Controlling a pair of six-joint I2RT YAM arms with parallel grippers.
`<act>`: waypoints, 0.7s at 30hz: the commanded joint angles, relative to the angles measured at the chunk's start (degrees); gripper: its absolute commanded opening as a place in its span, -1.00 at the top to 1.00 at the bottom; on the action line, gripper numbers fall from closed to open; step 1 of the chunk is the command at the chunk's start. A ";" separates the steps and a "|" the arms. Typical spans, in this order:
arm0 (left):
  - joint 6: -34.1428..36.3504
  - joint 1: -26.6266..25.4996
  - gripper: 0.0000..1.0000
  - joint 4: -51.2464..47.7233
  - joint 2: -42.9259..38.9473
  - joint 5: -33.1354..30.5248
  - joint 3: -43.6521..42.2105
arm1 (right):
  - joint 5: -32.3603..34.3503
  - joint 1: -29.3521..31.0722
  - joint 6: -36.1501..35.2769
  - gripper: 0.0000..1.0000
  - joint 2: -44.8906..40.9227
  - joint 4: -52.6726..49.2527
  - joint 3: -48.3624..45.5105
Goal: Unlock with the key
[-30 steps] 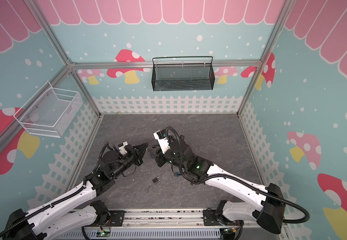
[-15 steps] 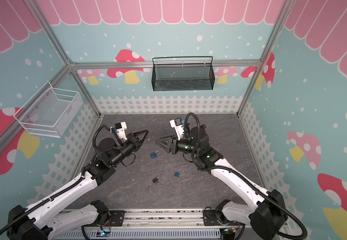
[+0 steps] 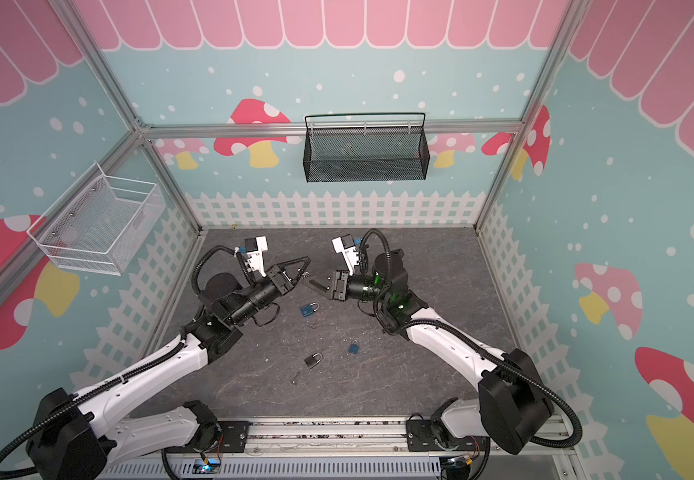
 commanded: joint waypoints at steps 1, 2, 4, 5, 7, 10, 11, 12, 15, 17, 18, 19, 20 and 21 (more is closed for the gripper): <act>1.80 0.21 1.00 2.70 0.16 2.58 0.99 | 0.07 -0.59 1.88 0.24 0.39 4.01 -0.56; 1.90 0.23 1.00 3.08 0.07 2.81 1.00 | 0.08 -0.66 1.88 0.25 0.49 4.12 -0.51; 1.90 0.21 1.00 3.07 -0.02 2.86 0.99 | 0.34 -0.71 1.88 0.33 0.72 4.32 -0.56; 1.90 0.18 1.00 3.14 -0.02 2.88 0.99 | 0.41 -0.71 1.88 0.35 0.86 4.54 -0.58; 1.81 0.18 1.00 3.17 -0.09 3.01 0.90 | 0.36 -0.71 1.88 0.38 0.97 4.91 -0.58; 1.77 0.22 1.00 3.46 -0.19 3.03 0.90 | 0.13 -0.71 1.88 0.41 1.12 5.20 -0.84; 1.68 0.22 1.00 3.56 -0.15 3.03 0.90 | 0.01 -0.75 1.88 0.42 1.22 5.37 -0.90; 1.57 0.20 1.00 3.79 -0.06 3.16 1.00 | -0.25 -0.65 3.25 0.43 1.40 5.66 -0.93; 1.16 0.23 1.00 4.05 0.16 3.03 1.08 | -0.39 -0.71 4.24 0.52 1.56 7.04 -1.54; 1.03 0.21 1.00 4.29 0.42 3.16 1.17 | -0.32 -0.73 4.32 0.55 1.58 7.42 -1.72; 1.00 0.22 1.00 4.40 0.49 3.32 1.22 | -0.36 -0.74 4.39 0.57 1.51 7.49 -1.73; 0.86 0.22 1.00 4.58 0.60 3.60 1.26 | -0.25 -0.75 4.39 0.59 1.49 7.64 -1.73; 0.85 0.18 1.00 4.66 0.68 3.78 1.26 | -0.29 -0.76 4.43 0.61 1.49 7.84 -1.66; 0.85 0.18 1.00 4.67 0.77 3.82 1.26 | -0.28 -0.75 4.58 0.63 1.50 7.98 -1.60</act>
